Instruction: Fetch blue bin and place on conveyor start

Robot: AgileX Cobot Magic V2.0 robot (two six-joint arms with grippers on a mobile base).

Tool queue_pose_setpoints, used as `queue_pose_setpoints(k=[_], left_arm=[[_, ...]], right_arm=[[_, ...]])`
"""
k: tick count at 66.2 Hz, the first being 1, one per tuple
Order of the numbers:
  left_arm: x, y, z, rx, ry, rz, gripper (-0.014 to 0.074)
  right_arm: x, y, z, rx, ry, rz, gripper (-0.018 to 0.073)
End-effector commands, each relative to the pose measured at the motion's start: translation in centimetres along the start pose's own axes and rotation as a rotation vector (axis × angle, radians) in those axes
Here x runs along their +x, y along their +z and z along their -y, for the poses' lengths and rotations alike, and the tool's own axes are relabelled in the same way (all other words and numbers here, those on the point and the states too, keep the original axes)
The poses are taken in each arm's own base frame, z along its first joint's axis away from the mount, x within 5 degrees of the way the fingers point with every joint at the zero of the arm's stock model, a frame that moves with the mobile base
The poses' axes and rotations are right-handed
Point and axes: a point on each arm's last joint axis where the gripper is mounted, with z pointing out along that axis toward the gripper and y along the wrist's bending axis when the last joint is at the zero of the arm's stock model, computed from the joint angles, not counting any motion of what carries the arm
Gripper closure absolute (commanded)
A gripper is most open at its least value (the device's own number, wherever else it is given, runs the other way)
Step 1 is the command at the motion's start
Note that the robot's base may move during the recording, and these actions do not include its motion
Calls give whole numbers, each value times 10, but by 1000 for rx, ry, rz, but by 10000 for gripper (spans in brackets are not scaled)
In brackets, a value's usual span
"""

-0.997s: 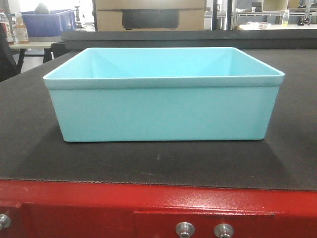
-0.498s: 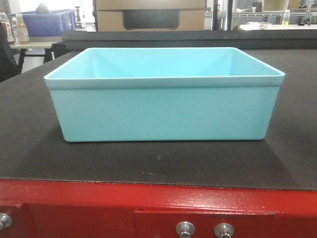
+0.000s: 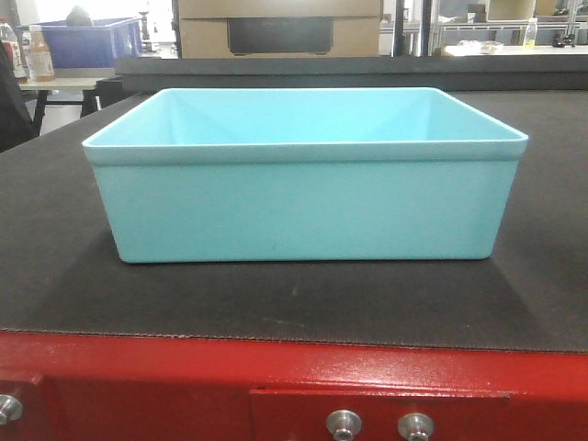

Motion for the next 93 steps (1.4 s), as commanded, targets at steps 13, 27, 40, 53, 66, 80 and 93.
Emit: queue_pose_setpoints(k=[13,27,40,53,66,80,93], left_arm=[[7,0,-1,-2,-3,24,707],[7,0,-1,-2,-3,25,707],[7,0,-1,-2,-3,25,707],[7,0,-1,-2,-3,25,707],[7,0,-1,-2,-3,25,707],[7,0,-1,-2,-3,25,707],[7,0,-1,-2,-3,25,707]], right_arm=[[-3,-1,-1,-6,-14,39,721],[-3,-1,-1,-6,-14,39,721],[-3,-1,-1,-6,-14,39,721],[-3,-1,-1,-6,-14,39,721],[-5,-1,-1,-14,24,58,721],[4,-25,0,-15,10,74,721],[46,-61,9,52,-34,157,721]])
